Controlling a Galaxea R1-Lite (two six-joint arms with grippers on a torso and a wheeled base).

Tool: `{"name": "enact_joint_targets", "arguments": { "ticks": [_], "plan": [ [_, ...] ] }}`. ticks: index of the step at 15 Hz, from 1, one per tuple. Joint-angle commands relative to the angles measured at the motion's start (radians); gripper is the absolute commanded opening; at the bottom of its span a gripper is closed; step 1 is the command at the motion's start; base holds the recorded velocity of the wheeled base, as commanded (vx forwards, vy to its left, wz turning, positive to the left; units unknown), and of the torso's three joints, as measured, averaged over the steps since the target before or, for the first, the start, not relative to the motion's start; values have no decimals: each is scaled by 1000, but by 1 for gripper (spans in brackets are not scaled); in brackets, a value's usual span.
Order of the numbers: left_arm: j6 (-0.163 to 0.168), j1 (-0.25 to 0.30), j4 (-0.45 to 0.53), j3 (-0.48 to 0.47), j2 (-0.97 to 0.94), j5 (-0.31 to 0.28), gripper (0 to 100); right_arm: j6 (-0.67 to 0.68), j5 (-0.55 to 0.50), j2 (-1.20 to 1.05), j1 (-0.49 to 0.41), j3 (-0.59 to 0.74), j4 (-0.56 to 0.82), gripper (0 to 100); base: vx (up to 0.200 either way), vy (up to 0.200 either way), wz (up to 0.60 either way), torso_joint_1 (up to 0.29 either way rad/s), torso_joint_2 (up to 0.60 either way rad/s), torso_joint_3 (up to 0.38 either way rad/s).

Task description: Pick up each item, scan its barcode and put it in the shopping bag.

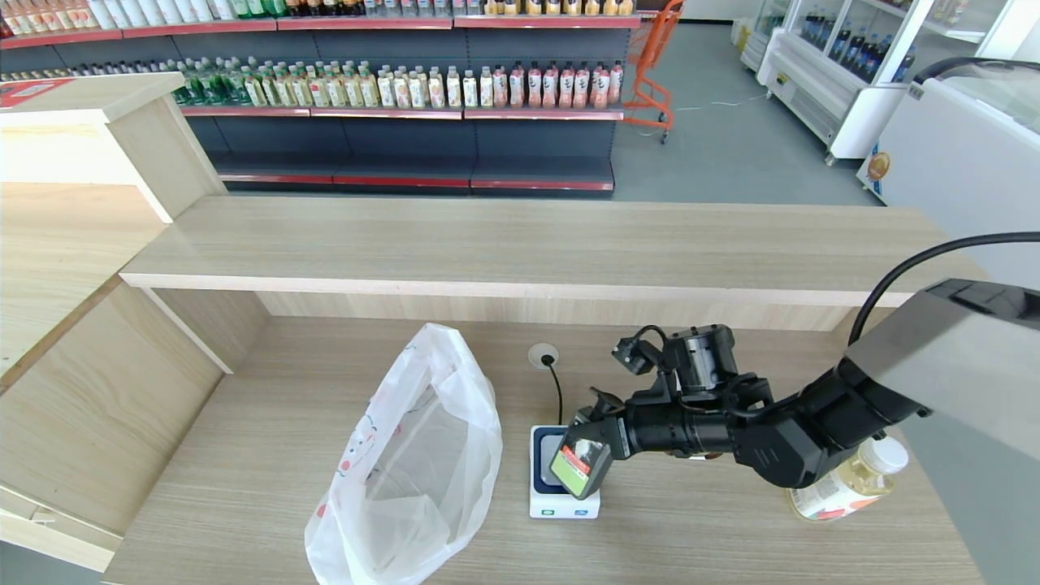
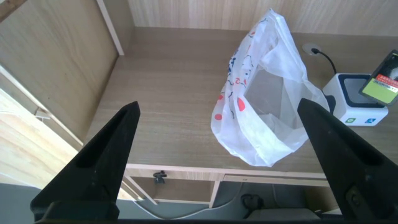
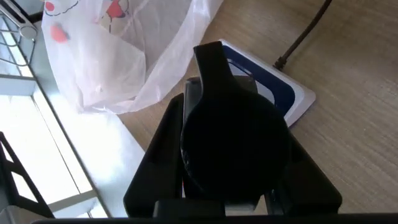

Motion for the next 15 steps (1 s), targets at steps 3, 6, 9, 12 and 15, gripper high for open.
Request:
{"name": "enact_joint_targets", "arguments": {
  "ticks": [3, 6, 9, 12, 15],
  "plan": [
    [0, 0, 0, 0, 0, 0, 100, -1, -2, 27, 23, -1, -27, 0, 0, 0, 0, 0, 0, 0],
    [0, 0, 0, 0, 0, 0, 100, -3, -39, 38, 31, 2, -51, 0, 0, 0, 0, 0, 0, 0],
    [0, 0, 0, 0, 0, 0, 100, -14, -44, 48, 30, 4, -82, 0, 0, 0, 0, 0, 0, 0],
    [0, 0, 0, 0, 0, 0, 100, -20, -54, 39, 30, 8, -97, 0, 0, 0, 0, 0, 0, 0],
    [0, 0, 0, 0, 0, 0, 100, 127, -7, -99, 10, 17, -96, 0, 0, 0, 0, 0, 0, 0]
  ]
}}
